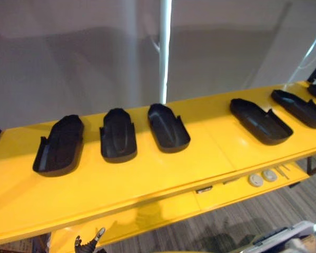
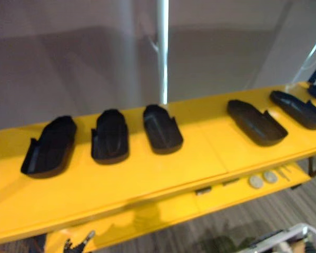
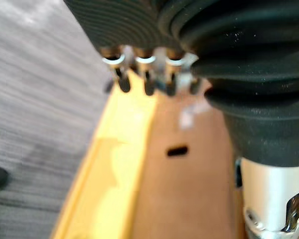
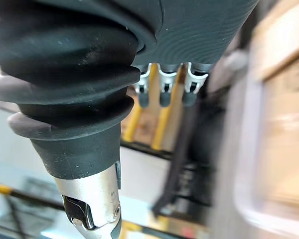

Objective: Walk over and take plastic housings, then place them on the shelf

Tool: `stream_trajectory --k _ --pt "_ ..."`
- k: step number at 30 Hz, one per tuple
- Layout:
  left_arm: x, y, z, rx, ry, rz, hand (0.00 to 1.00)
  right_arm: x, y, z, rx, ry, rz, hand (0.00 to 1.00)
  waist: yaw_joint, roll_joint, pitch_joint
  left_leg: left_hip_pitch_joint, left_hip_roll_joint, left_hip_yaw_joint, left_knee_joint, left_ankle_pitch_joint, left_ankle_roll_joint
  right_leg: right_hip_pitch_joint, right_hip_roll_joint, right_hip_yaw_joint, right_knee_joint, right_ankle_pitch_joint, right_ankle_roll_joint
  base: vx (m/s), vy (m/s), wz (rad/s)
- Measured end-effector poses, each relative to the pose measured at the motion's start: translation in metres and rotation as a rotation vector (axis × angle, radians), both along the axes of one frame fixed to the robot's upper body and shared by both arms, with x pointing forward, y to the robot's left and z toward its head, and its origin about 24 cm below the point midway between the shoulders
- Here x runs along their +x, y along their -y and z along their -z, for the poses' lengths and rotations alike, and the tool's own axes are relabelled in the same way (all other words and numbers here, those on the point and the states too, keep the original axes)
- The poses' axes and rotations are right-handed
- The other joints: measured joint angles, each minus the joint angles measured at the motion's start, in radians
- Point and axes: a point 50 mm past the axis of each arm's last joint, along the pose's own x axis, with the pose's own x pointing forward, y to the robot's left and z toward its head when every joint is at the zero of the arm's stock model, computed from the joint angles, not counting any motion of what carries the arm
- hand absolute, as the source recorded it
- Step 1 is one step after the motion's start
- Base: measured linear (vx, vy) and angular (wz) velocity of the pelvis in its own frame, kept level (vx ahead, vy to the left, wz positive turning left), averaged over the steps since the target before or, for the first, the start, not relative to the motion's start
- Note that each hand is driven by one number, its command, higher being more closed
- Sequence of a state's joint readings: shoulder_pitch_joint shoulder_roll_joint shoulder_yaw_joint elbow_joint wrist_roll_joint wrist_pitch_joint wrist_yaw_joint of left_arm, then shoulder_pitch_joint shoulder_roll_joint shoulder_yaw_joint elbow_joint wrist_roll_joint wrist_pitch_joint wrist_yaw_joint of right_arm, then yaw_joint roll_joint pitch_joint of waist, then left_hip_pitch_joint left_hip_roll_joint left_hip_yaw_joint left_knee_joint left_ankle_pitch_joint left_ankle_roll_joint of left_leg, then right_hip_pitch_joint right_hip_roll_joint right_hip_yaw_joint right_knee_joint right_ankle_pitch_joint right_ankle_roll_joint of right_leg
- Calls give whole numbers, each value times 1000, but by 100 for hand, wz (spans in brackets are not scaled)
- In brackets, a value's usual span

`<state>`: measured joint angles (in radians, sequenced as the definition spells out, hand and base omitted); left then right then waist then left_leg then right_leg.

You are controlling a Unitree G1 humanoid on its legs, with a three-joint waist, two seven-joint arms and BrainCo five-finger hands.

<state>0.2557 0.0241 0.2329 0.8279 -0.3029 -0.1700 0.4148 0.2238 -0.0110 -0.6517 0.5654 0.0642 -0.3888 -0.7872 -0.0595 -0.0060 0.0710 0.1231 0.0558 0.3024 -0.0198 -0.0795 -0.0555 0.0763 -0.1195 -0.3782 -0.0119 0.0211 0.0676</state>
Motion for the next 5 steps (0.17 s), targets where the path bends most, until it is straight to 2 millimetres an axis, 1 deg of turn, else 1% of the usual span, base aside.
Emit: stream_trajectory --k 2,4,5 --pt "-5 -1 1 5 -24 -13 0 -4 -8 12 56 -46 -7 0 12 -4 1 1 -8 -20 -18 7 5 8 -5 -18 -8 1 4 -8 35 32" --pt "-16 -3 5 -1 -79 -39 0 -13 -17 29 138 -115 -9 0 30 -17 11 19 -14 -30 -34 11 7 33 -7 -35 -22 2 8 45 30 19" --pt "-21 -3 6 -4 -102 -44 0 -12 -19 32 157 -120 -25 0 35 -19 9 23 -15 -30 -42 13 5 33 -7 -35 -21 1 10 26 17 5"
